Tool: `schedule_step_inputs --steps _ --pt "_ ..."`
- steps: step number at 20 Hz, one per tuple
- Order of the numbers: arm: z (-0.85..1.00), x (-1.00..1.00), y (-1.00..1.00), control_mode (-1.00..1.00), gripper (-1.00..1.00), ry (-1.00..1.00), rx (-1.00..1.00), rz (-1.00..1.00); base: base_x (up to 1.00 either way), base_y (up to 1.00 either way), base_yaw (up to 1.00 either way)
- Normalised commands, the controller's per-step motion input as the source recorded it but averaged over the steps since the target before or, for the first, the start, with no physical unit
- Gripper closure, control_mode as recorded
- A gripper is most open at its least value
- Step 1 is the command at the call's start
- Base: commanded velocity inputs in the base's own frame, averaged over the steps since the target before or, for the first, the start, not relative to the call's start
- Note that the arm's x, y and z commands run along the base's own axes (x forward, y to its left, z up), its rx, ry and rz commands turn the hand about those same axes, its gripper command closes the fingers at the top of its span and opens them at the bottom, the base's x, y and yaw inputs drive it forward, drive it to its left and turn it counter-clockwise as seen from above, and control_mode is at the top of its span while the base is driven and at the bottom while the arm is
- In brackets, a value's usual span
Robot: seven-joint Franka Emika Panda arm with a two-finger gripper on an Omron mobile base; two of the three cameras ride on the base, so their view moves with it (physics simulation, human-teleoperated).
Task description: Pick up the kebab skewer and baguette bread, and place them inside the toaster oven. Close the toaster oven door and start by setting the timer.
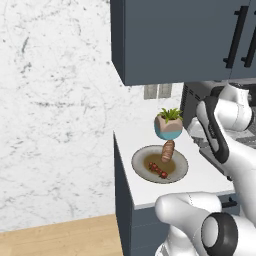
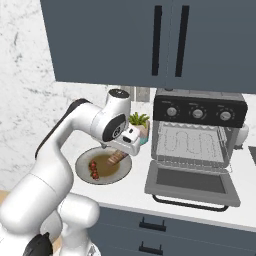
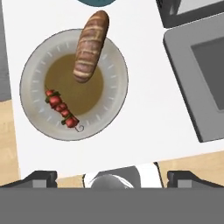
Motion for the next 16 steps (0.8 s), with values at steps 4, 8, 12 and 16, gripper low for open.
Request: schedule_step_inputs --steps 4,8,12,16 --pt "-0.24 0.38 0.36 -1.0 -1.0 0.01 0.01 0.04 0.0 0.0 0.0" --pt "-0.18 0.04 0.23 -1.0 -1.0 0.0 0.0 0.0 0.0 0.0 0.0" --pt "-0.17 0.27 0.34 -1.0 -1.0 0.0 0.0 0.0 0.0 0.0 0.0" --pt "-0.17 0.36 0.17 -1.0 -1.0 0.0 0.0 0.0 0.0 0.0 0.0"
